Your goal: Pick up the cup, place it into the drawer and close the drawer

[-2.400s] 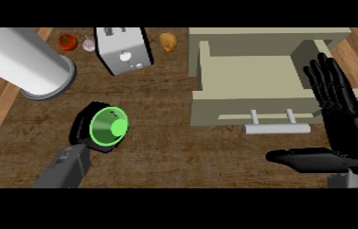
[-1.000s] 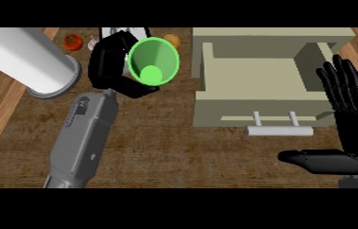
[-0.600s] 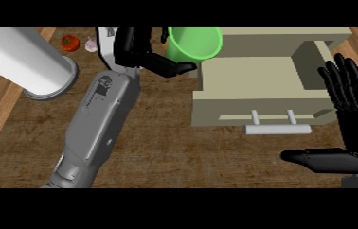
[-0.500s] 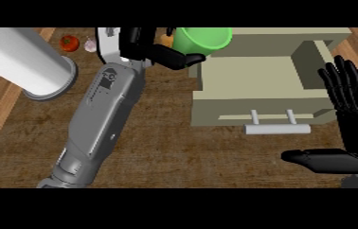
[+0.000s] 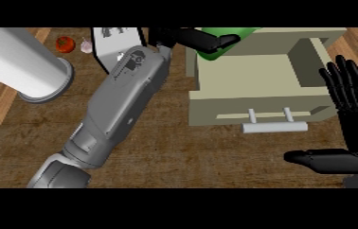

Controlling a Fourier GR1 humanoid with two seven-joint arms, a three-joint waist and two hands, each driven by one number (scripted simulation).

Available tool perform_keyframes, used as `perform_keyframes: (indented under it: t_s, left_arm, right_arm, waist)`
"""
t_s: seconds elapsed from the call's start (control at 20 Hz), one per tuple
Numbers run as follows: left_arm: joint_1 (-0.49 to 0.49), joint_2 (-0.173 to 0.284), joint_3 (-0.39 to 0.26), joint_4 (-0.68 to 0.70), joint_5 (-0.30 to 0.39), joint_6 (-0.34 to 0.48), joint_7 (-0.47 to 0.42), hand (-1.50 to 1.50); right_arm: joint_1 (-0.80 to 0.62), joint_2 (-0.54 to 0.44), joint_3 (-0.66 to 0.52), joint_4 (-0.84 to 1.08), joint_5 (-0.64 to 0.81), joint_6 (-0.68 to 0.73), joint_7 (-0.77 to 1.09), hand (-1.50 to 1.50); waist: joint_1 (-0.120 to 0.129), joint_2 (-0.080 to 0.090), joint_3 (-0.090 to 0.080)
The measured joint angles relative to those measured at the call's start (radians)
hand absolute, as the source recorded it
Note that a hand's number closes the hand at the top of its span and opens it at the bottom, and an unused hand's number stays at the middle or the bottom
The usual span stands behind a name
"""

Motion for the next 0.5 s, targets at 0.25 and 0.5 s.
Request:
perform_keyframes:
  t_s: [0.25, 0.5]
  left_arm:
    - [-0.056, 0.0, -0.083, 0.104, 0.077, 0.052, -0.021, 1.5]
    - [-0.084, 0.0, -0.194, 0.171, 0.167, 0.097, -0.044, 1.5]
  right_arm:
    - [-0.023, -0.003, -0.003, 0.009, -0.004, 0.001, 0.008, -1.5]
    - [-0.044, -0.012, -0.007, 0.023, -0.012, 0.013, 0.004, -1.5]
  waist:
    - [-0.008, 0.002, 0.0]
    - [-0.023, 0.005, 0.0]
